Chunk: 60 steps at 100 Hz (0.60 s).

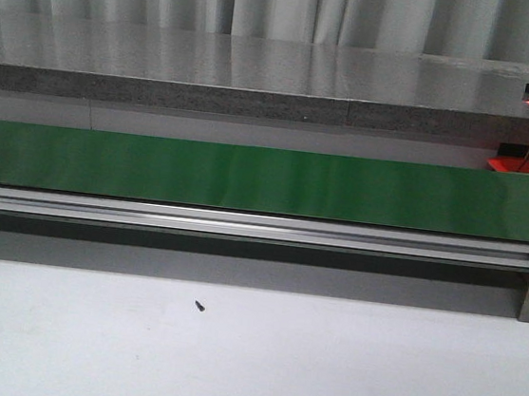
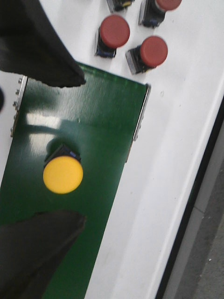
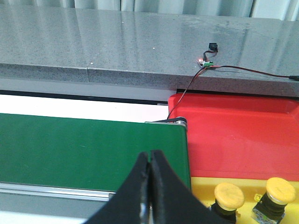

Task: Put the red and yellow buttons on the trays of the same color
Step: 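Carry the yellow button onto the belt end and open the left gripper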

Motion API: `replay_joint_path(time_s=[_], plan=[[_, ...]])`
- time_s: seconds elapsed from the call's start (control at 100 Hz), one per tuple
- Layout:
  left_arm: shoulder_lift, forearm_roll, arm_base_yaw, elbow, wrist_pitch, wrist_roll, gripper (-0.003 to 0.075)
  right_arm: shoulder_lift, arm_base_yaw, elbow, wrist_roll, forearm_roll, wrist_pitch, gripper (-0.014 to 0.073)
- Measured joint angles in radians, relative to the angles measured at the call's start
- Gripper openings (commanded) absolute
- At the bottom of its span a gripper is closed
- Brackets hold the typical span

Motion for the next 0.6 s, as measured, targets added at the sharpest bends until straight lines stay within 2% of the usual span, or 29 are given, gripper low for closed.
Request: replay_joint_path(time_s=[0.43, 0.6], plan=[[-0.046, 0.06, 0.246, 0.0, 0.046, 0.0, 0.0535, 0.0, 0.0, 0.0, 0.0, 0.0, 0.0, -0.0068], [-0.023, 0.064, 0.304, 0.0, 0.041, 0.0, 0.0535, 0.0, 0.0, 0.0, 0.0, 0.0, 0.0, -0.0068]])
